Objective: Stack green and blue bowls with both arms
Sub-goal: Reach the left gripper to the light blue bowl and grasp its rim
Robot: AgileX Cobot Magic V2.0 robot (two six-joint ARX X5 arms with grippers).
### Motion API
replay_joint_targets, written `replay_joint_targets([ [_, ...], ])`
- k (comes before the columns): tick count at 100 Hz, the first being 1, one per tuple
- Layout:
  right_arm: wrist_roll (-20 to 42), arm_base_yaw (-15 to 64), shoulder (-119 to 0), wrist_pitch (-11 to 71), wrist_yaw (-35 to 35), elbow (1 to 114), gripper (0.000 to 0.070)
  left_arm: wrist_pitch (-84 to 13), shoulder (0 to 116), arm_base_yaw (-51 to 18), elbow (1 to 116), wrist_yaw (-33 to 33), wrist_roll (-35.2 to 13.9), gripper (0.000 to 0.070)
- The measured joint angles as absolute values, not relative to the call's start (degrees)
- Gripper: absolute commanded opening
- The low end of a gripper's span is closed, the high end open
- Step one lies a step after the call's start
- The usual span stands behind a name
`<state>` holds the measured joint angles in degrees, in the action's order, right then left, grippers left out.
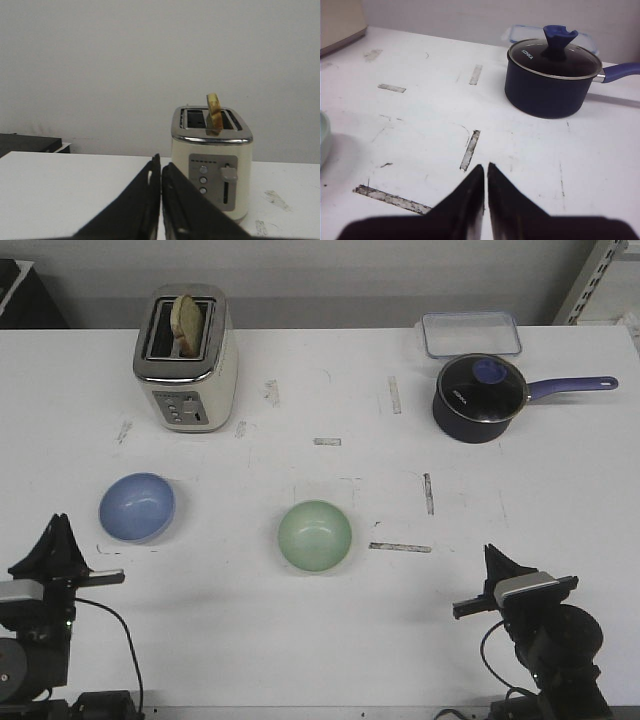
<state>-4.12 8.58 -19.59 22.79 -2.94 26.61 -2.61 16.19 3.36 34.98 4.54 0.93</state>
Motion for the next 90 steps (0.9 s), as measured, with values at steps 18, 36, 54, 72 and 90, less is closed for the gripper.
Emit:
replay_joint_targets([
  [18, -4.1, 8.6, -19.6, 22.8, -2.9, 26.6, 0.0001, -10.4, 31.7, 5.3, 50.8, 5.7, 2.8, 0.0001],
  [36, -4.1, 8.6, -19.6, 22.8, -2.9, 26.6, 0.0001, -18.5, 44.4, 10.4, 58.3, 2.4, 3.4, 0.0004],
  [54, -4.1, 8.6, -19.6, 22.8, -2.9, 26.6, 0.0001, -27.4, 55.2, 14.2, 58.0, -2.8, 3.5, 0.0329],
  [72, -4.1, 8.6, -19.6, 22.8, -2.9, 26.6, 0.0001, -27.7, 63.4, 15.9, 58.0, -2.9, 3.0, 0.0449],
  [90, -4.1, 8.6, -19.6, 22.8, -2.9, 26.6, 0.0001, -27.6, 71.7, 16.6, 58.0, -3.2, 1.3, 0.0449],
])
